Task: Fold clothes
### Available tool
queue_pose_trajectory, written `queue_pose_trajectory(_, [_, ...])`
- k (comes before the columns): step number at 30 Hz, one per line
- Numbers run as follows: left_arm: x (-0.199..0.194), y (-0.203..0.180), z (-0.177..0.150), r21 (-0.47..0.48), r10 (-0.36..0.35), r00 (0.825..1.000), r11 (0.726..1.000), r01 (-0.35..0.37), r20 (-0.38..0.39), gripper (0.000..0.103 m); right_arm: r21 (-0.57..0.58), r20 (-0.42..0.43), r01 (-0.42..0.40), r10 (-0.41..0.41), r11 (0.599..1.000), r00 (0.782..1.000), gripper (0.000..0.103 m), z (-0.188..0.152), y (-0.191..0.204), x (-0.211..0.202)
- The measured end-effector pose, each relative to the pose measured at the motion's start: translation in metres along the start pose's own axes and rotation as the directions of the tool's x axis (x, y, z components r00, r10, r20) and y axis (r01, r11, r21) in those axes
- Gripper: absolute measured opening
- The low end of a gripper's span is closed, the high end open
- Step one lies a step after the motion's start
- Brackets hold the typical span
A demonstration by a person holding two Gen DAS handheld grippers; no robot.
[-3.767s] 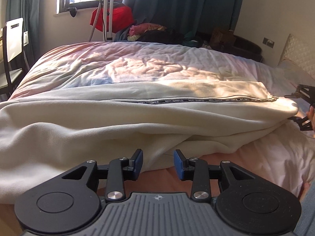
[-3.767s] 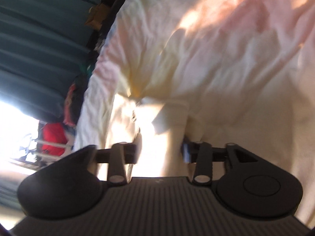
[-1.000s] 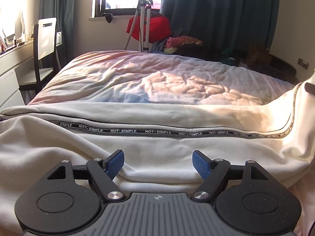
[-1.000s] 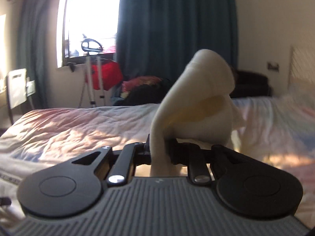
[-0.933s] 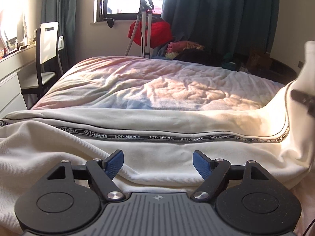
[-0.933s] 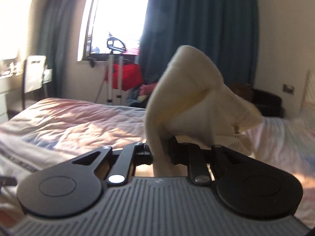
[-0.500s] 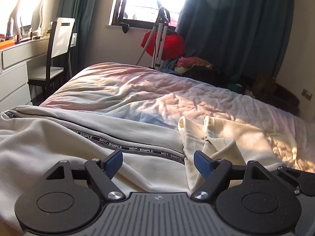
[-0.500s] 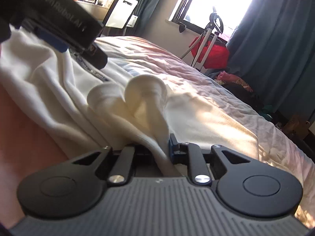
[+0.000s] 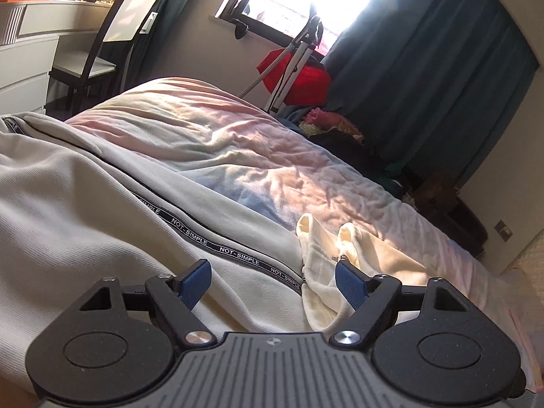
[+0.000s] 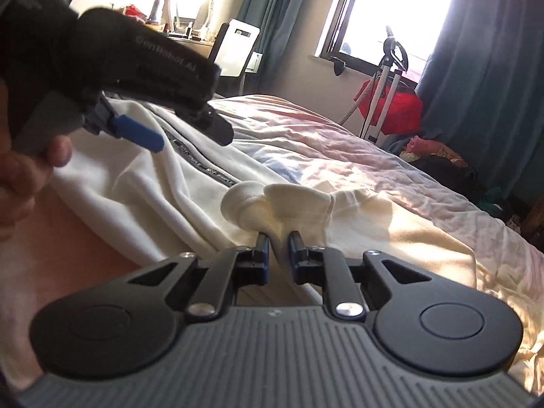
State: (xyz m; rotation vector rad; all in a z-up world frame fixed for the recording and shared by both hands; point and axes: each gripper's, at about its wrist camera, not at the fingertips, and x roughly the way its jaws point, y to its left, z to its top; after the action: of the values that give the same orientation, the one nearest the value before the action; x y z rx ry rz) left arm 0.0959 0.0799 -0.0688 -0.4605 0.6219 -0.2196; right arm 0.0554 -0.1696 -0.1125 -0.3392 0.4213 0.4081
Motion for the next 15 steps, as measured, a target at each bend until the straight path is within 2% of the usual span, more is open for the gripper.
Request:
queue_pose_trajectory(3, [0.003, 0.003, -0.003, -0.039, -0.047, 0.999, 0.998, 0.046, -0.019, 0.082, 0.085, 0.016, -0.039, 0.038, 0.996, 0.999, 0.018, 0.003, -0.012, -0.015])
queue_pose_trajectory(5, [0.007, 0.004, -0.005, -0.066, -0.082, 0.996, 0.995, 0.079, -0.037, 0.082, 0.140, 0.031, -0.036, 0.031, 0.989, 0.999, 0.028, 0.005, -0.023, -0.022])
queue_pose_trajectory(7, [0.009, 0.002, -0.008, -0.065, -0.096, 0.995, 0.993, 0.095, -0.025, 0.082, 0.188, 0.026, -0.016, 0.012, 0.982, 1.000, 0.034, 0.007, -0.034, -0.024])
queue_pose_trajectory(8, [0.008, -0.002, -0.008, -0.044, -0.087, 0.996, 0.995, 0.087, -0.005, 0.081, 0.206, 0.006, 0.008, -0.010, 0.978, 1.000, 0.034, 0.007, -0.038, -0.024])
queue_pose_trajectory(10, [0.006, -0.017, -0.009, 0.059, -0.032, 0.997, 0.998, 0.029, 0.066, 0.081, 0.261, -0.035, 0.055, -0.047, 0.964, 0.998, 0.034, 0.005, -0.051, -0.018])
queue_pose_trajectory(12, [0.009, -0.033, -0.008, 0.158, -0.033, 0.995, 0.987, 0.018, 0.093, 0.081, 0.356, -0.048, 0.062, -0.048, 0.932, 0.998, 0.034, 0.002, -0.070, -0.016])
queue_pose_trajectory(15, [0.022, -0.044, -0.014, 0.187, -0.068, 0.997, 0.981, 0.059, 0.038, 0.079, 0.474, -0.067, 0.076, -0.050, 0.877, 0.997, 0.034, -0.006, -0.094, -0.015])
